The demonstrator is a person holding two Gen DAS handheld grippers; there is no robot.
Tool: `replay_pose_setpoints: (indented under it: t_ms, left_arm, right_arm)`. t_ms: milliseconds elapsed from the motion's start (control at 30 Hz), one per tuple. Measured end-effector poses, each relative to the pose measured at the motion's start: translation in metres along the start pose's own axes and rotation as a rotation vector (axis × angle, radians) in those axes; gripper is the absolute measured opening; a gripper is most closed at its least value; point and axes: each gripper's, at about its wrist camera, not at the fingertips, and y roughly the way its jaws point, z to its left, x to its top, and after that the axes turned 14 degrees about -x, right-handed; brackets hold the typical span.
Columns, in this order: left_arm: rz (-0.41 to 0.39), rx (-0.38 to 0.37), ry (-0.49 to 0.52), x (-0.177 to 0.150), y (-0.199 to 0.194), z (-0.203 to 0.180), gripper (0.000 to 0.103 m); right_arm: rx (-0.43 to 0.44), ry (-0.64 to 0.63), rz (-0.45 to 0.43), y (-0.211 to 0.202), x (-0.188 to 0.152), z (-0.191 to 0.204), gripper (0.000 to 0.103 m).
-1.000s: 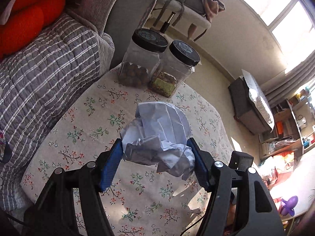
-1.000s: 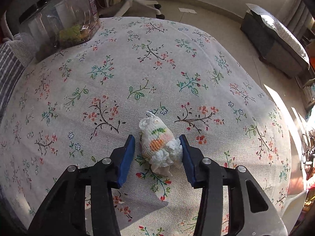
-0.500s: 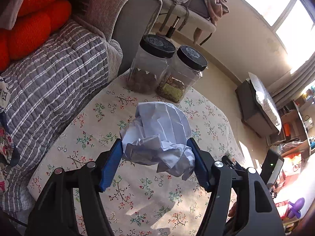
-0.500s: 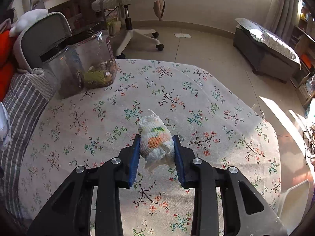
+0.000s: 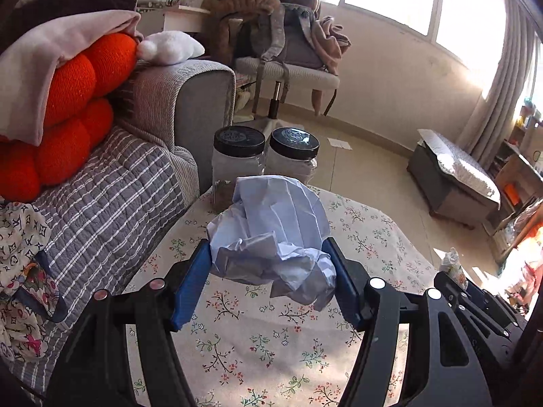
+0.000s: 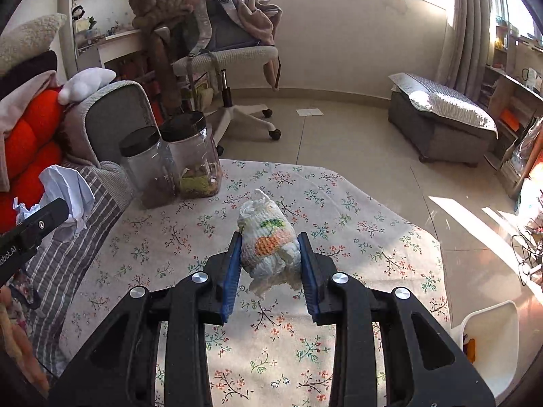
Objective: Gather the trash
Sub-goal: 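Carry the paper ball and netted item over the white bin with both tools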
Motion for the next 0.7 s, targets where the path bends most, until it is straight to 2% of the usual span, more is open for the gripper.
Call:
replay_pose_setpoints:
  t_ms: [133,400,700]
  left_arm:
    - [-0.063,-0.013,0.034,-0.001,-0.012,-0.017,0.066]
    - [-0.105,-0.061,0.077,-0.015,-0.018,-0.056,0.066]
    - [-0.146,-0.111,0.230,-0.040,-0.018,-0.121,0.066]
  right_arm:
    - [-0.041,0.020,-0.040,-0.019,-0.002,-0.022,0.031]
    - [-0.116,0.071,-0.105,-0.041,-0.016,-0.068,0.031]
    - [-0.204,0.151,-0.111,-0.038,-0.040,-0.134,0.031]
